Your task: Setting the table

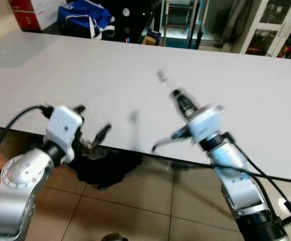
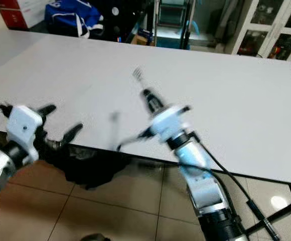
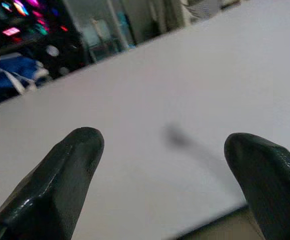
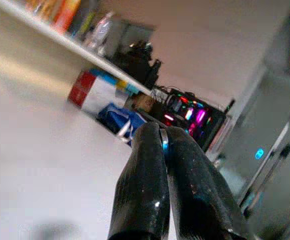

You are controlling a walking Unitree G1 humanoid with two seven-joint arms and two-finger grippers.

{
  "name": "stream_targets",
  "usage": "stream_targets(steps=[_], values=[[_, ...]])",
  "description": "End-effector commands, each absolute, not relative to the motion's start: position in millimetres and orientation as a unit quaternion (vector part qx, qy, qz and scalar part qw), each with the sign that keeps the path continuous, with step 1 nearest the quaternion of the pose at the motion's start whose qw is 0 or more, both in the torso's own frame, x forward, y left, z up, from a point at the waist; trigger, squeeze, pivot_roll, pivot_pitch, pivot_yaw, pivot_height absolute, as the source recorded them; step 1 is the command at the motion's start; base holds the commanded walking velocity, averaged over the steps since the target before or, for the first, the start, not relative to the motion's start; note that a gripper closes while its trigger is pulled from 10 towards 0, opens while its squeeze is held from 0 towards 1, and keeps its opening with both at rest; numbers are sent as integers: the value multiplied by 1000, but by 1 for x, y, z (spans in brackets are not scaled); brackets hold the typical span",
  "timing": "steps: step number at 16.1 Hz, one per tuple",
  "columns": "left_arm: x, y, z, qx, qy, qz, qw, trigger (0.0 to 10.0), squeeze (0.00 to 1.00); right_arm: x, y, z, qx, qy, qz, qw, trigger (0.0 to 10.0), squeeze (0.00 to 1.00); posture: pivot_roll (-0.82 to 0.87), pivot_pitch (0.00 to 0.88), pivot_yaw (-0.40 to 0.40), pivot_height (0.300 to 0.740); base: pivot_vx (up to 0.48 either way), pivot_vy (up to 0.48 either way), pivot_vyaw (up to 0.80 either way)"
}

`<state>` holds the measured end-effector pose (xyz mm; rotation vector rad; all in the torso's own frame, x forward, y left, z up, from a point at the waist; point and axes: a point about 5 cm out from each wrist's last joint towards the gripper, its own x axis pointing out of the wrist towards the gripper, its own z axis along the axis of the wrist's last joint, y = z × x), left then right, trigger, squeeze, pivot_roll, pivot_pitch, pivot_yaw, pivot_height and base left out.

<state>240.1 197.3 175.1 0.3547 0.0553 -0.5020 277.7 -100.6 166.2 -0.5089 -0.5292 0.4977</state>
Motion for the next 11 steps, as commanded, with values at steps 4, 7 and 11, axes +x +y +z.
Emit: stream_targets(steps=[4, 7, 11], values=[[228, 199, 167, 171, 60, -295, 938, 10000, 0, 285, -82, 121, -437, -223, 286, 823, 10000, 0, 74, 40, 21, 740, 0, 0, 0], [218, 206, 165, 175, 67, -299, 936, 10000, 0, 290, -76, 109, -473, -219, 285, 805, 10000, 0, 87, 46, 18, 740, 0, 0, 0], [209, 210, 158, 177, 90, -313, 929, 10000, 0, 296, -72, 86, -523, -181, 284, 783, 10000, 0, 96, 51, 17, 740, 0, 0, 0]])
